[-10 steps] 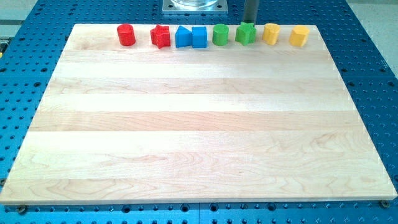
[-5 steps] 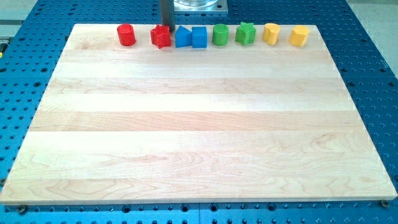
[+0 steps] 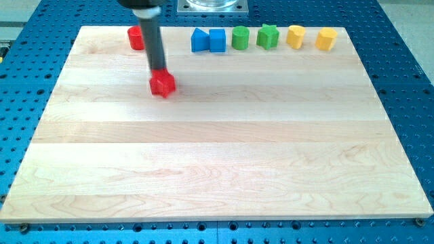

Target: Move the red star to the bottom center side

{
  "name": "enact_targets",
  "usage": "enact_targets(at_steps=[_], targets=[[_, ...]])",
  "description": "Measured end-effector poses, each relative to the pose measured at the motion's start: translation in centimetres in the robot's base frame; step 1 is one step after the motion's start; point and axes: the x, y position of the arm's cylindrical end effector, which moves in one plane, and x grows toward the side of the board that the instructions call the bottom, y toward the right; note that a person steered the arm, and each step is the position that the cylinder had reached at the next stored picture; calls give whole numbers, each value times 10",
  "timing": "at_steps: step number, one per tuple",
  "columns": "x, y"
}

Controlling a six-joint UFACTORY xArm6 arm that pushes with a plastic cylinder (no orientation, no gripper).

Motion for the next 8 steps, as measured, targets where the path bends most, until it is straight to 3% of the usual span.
enact_targets(at_steps=[1,2,3,4,5,6,7,8], targets=[[67,40],[-12,29],[-20,-22],[43,-7],[111,65],[104,40],[63,26],[57,-30]])
